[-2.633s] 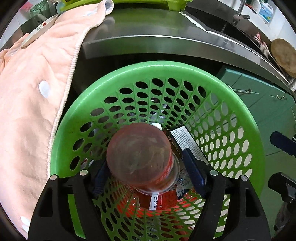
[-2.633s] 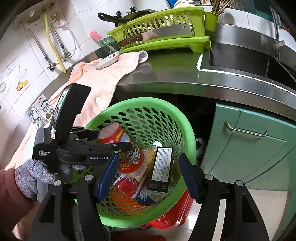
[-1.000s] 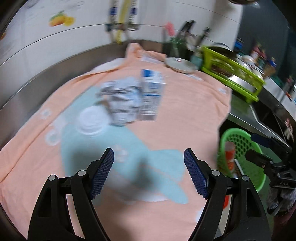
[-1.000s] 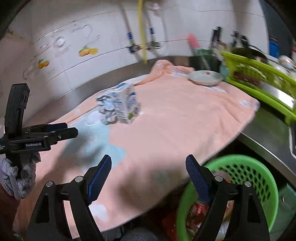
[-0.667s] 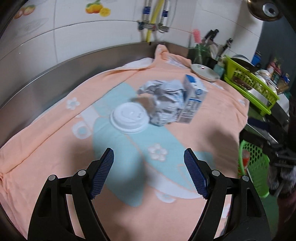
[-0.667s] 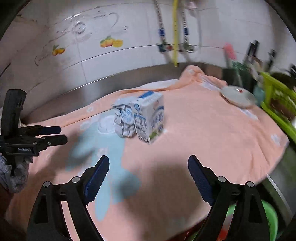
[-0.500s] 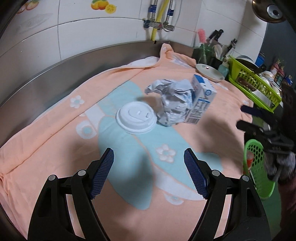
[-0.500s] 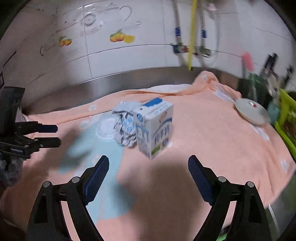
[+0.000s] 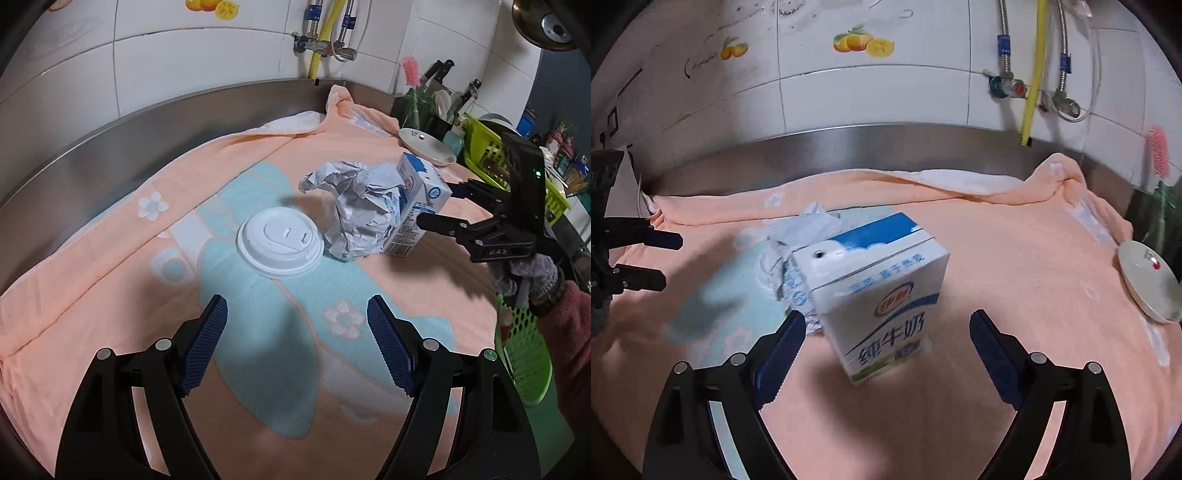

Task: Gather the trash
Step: 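Grasp the white-blue milk carton with the right gripper and lift it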

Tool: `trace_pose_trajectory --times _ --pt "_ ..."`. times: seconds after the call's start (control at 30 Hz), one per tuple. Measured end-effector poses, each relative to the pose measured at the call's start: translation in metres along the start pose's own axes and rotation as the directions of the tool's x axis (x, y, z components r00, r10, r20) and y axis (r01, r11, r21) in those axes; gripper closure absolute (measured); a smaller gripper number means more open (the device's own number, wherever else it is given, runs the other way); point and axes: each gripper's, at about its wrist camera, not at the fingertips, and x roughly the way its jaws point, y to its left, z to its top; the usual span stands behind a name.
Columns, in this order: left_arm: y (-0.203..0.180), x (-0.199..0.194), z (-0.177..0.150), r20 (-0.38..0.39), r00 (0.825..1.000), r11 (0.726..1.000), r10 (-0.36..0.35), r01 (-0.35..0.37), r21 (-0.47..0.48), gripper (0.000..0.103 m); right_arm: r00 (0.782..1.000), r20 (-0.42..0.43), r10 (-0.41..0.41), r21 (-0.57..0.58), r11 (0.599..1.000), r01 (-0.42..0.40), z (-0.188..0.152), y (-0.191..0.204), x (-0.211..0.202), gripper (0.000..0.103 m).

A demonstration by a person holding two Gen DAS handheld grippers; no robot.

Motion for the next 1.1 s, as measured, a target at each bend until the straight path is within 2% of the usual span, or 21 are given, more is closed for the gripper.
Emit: trace_pose_trajectory --times 0.33,0.47,0.5,0.53,0.57,0.8,0.97,1.1 --pt "0.006 0.011 0.001 -0.013 1.000 1.000 0.010 -0.010 -0.007 0.026 0.999 -0.002 0.048 -0.063 0.997 -0.048 0.008 -0.002 0.026 0.016" --pt "0.006 0.015 0.001 -0.024 1.000 1.000 0.014 -0.014 -0.013 0.026 0.997 0.008 0.082 -0.042 0.996 -0.081 0.008 -0.001 0.029 0.016" --pt "0.005 0.015 0.002 -0.022 1.000 1.000 0.015 -0.015 -0.009 0.026 0.996 0.008 0.093 -0.044 0.995 -0.092 0.008 0.000 0.028 0.018" --pt "0.005 0.015 0.002 -0.018 1.000 1.000 0.017 -0.017 -0.004 0.026 0.996 0.006 0.091 -0.045 0.995 -0.091 0.007 0.002 0.027 0.028" --pt "0.004 0.015 0.003 -0.014 1.000 1.000 0.021 -0.021 -0.002 0.026 0.996 0.006 0.087 -0.041 0.995 -0.086 0.006 0.002 0.026 0.031" --pt "-0.017 0.025 0.021 0.015 1.000 1.000 -0.003 0.003 0.026 0.026 0.999 0.031 0.037 0.057 0.998 -0.039 -0.004 -0.002 0.000 0.032" --pt "-0.036 0.043 0.039 0.018 1.000 0.999 -0.023 0.022 0.040 0.026 0.999 0.039 -0.033 0.130 0.991 0.028 -0.017 0.000 -0.032 0.032" --pt "-0.062 0.060 0.049 0.011 0.999 0.993 -0.041 0.040 0.107 0.025 0.996 0.040 -0.079 0.166 0.984 0.071 -0.031 0.005 -0.058 0.032"
